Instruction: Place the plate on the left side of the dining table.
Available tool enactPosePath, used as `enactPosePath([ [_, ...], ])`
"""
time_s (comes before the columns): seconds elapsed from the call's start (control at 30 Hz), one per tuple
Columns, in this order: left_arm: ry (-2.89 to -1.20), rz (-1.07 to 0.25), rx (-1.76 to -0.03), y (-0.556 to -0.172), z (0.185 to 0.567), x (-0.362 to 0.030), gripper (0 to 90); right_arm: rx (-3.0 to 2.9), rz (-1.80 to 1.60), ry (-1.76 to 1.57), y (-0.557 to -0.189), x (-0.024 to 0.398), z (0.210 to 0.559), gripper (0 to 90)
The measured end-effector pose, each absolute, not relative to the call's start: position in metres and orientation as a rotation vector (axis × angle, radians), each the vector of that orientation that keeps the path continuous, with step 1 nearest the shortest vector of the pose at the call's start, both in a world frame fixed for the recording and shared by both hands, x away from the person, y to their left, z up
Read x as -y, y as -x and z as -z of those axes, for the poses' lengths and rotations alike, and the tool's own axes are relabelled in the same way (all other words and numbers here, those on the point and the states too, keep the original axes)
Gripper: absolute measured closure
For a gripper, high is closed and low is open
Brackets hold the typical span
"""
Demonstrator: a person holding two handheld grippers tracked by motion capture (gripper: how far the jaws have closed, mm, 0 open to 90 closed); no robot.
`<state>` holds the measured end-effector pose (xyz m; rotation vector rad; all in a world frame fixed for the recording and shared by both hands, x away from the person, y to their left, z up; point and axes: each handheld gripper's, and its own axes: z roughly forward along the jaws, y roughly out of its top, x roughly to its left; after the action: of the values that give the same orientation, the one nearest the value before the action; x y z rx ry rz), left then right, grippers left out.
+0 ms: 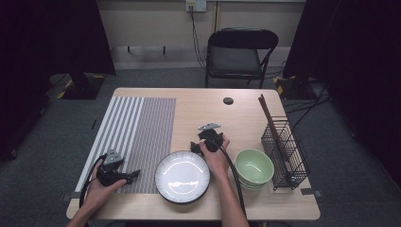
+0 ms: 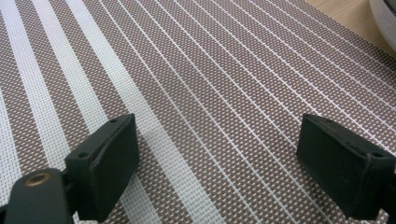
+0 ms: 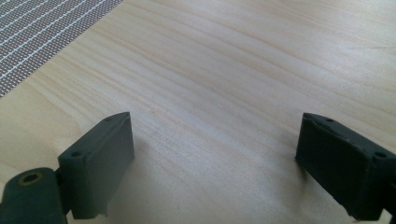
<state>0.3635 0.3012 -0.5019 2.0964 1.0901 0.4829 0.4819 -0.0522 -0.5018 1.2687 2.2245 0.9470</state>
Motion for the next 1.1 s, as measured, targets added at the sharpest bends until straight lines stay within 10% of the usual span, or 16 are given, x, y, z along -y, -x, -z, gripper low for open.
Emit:
enactPosePath([
  [1.1,-2.071,-0.436,-1.065,-0.357,0.476,-0.296,22.2,-2.249,-0.967,-1.300,-0.479,0.051,0.482,22.0],
])
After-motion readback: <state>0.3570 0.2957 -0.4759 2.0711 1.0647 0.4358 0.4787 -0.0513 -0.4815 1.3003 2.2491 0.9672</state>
